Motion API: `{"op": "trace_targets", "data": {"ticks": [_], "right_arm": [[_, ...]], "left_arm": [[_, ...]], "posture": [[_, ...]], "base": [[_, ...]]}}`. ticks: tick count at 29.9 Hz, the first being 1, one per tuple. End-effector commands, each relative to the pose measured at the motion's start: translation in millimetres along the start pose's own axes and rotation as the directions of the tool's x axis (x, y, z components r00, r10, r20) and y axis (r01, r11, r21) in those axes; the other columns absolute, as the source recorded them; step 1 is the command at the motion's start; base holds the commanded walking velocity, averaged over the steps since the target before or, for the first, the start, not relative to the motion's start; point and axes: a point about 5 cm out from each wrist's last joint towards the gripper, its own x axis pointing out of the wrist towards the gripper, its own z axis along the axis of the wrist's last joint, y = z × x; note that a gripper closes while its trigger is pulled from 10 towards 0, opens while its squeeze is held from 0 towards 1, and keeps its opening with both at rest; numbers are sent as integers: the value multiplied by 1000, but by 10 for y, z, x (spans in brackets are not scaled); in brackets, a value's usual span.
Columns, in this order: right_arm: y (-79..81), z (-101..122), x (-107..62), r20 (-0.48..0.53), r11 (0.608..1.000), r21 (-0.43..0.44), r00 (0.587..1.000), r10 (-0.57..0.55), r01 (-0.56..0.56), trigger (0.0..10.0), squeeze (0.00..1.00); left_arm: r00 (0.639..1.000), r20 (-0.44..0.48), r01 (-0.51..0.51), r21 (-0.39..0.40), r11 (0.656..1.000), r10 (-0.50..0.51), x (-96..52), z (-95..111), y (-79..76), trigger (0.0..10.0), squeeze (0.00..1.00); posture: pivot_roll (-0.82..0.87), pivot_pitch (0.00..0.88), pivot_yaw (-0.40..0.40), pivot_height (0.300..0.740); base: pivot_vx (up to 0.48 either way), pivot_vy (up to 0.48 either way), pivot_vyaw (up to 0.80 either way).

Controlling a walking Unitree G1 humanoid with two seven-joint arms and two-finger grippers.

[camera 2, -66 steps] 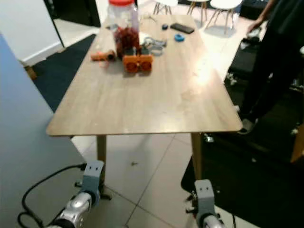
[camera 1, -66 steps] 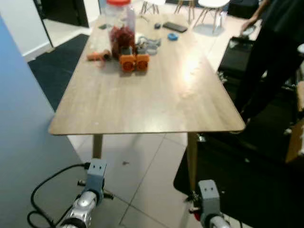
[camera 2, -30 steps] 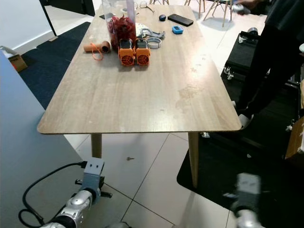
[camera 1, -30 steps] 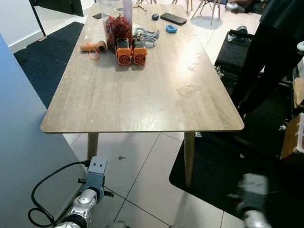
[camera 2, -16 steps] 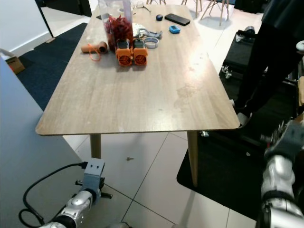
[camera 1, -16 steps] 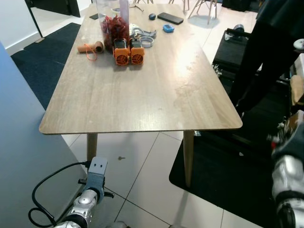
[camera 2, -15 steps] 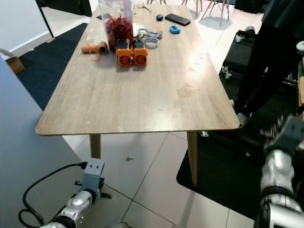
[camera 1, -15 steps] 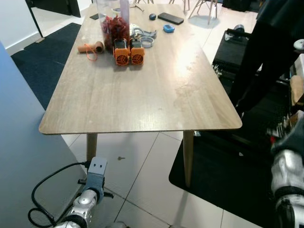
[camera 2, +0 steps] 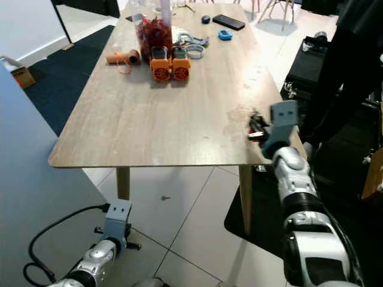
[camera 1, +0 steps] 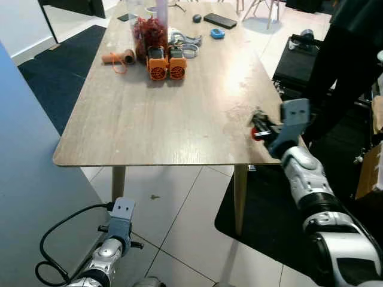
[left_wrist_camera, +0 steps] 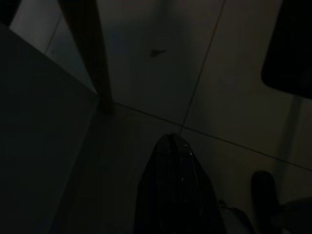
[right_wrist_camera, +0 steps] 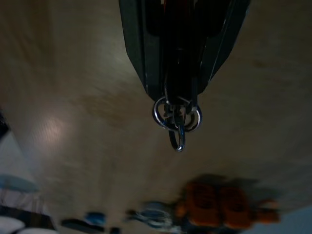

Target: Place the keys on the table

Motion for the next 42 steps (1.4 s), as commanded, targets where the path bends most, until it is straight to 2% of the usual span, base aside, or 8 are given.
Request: {"op": "trace_targets", "data": {"ticks": [1, 3, 10, 18, 28, 42], "right_arm": [[60, -11, -1, -12, 999, -4, 999, 37, -37, 10000, 0], [157, -38, 26, -28, 997, -12, 997, 77, -77, 10000, 0], [216, -68, 13, -52, 994, -29, 993, 102, -103, 10000, 0], [132, -12, 29, -32, 999, -31, 999, 30, -31, 10000, 0], [-13, 188, 154, 7, 997, -66, 999, -46, 46, 10000, 0], [-68, 272, 239, -9, 994, -101, 999, -47, 46, 10000, 0]], "left_arm": [[1000, -25, 1, -2, 1000, -1, -14, -60, -8, 10000, 0], [1000, -26, 2, -2, 1000, -2, -13, -59, -11, 10000, 0], [1000, -25, 2, -6, 1000, -2, -11, -56, -18, 10000, 0], [1000, -28, 5, -4, 1000, -5, -12, -60, -23, 10000, 0], [1000, -10, 1, 8, 1000, -1, -3, -17, -9, 10000, 0], [1000, -6, -9, 16, 1000, 9, -23, -42, 39, 10000, 0]], "posture": [[63, 39, -13, 740], [61, 44, -12, 740], [63, 50, -13, 740], [58, 60, -6, 740], [66, 107, 0, 740], [79, 135, 0, 740]], "base": [[0, 0, 0], [0, 0, 0], [0, 0, 0], [0, 0, 0], [0, 0, 0], [0, 0, 0]]}}
